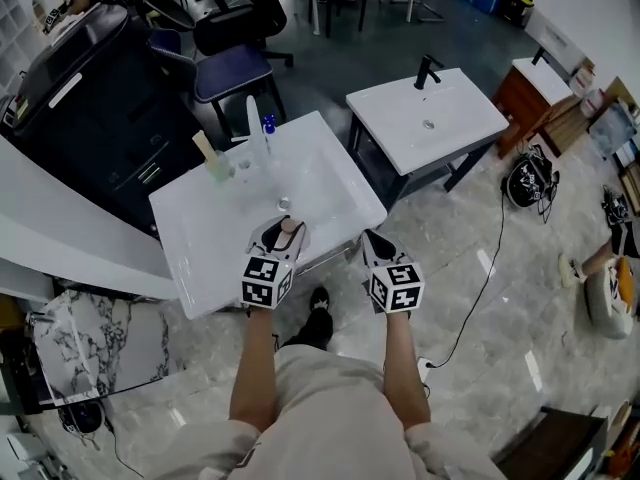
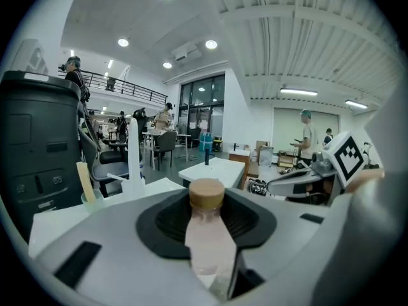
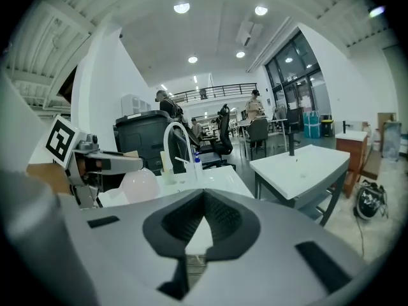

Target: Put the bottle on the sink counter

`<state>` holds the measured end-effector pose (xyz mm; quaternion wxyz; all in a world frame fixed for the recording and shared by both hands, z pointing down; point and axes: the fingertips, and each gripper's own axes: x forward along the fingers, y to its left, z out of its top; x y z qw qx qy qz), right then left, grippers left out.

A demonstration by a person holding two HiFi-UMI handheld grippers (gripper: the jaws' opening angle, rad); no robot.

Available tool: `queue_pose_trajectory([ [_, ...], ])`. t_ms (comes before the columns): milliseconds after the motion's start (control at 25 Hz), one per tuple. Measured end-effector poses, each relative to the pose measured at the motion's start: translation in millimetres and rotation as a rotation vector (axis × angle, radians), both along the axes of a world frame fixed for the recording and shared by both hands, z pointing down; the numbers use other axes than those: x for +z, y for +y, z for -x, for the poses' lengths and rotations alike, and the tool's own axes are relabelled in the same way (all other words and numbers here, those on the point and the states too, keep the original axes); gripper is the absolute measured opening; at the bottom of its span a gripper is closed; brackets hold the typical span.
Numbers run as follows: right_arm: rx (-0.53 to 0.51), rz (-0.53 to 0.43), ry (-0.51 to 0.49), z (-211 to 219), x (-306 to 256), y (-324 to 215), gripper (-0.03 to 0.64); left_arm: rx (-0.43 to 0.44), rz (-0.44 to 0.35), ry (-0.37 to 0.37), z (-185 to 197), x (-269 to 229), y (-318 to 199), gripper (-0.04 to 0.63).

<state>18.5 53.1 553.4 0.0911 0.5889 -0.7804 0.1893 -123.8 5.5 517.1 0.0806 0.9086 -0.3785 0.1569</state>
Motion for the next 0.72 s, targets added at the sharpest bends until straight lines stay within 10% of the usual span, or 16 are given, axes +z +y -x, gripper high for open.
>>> queue_pose_trajectory([
  [720,-0.021,0.108,0.051,-26.6,13.0,-102.1,0.005,0.095,0.049,-0.063,-59.9,36.5,-79.6,0.135],
])
